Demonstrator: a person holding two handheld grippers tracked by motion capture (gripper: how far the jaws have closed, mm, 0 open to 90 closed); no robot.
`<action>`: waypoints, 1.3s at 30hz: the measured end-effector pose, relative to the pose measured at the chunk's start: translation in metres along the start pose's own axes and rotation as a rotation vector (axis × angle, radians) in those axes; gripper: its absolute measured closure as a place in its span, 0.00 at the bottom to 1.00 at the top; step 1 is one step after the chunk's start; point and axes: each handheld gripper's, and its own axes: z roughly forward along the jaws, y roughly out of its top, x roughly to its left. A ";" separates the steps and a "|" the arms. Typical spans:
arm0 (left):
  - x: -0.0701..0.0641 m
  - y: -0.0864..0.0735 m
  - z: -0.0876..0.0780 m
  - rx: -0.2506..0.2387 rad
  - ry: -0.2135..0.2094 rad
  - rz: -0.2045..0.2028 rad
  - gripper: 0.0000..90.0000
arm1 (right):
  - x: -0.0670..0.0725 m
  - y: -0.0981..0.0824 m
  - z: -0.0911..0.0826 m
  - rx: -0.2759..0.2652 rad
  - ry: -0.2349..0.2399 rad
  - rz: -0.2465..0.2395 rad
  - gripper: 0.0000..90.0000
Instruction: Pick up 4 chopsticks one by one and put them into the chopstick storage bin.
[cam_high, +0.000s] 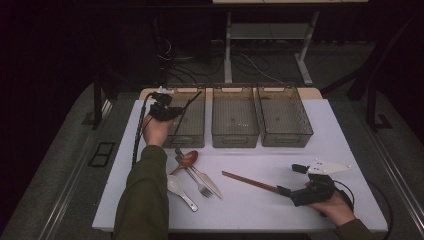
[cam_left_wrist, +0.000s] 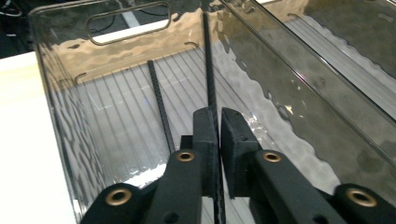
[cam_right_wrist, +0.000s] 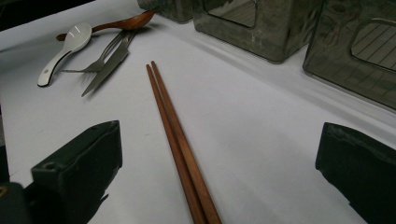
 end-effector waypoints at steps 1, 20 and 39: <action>0.000 0.000 0.000 0.002 0.007 0.001 0.88 | 0.000 0.000 0.000 0.000 0.000 -0.002 0.01; -0.006 0.000 -0.007 -0.002 -0.062 0.061 0.69 | 0.000 0.000 0.001 0.005 0.001 0.000 0.01; -0.025 -0.002 -0.037 -0.026 -0.170 0.150 0.47 | -0.001 0.000 0.002 0.011 -0.006 0.000 0.01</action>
